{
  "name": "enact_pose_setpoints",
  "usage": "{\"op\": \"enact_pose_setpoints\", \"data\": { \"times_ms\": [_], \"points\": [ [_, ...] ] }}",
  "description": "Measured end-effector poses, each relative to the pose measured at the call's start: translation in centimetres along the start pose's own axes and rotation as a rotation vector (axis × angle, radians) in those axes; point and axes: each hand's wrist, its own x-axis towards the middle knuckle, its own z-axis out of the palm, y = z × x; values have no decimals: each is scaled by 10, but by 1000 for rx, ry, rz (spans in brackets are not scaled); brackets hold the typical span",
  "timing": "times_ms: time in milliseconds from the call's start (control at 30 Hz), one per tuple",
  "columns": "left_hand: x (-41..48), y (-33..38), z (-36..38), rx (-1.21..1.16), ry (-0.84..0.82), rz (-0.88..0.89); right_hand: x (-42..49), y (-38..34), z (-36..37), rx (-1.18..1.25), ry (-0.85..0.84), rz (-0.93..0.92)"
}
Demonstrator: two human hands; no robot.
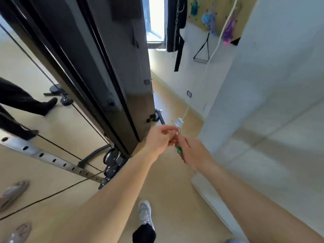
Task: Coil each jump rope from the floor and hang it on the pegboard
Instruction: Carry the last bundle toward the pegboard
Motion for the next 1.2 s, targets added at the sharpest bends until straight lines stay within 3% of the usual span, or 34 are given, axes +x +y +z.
{"op": "enact_pose_setpoints", "data": {
  "times_ms": [233,500,633,800,1200],
  "points": [
    [118,107,-48,-78,45,92,130,-97,-33,152,241,84],
    [248,212,-59,-54,-2,158,251,-170,-93,144,430,24],
    [307,258,-49,-157,-49,135,313,-188,-136,138,514,-8],
    [383,323,-30,-88,-68,258,401,-200,-199,253,541,-68],
    [634,534,31,-106,127,433,655,-267,-407,350,609,-245]
  ]
}}
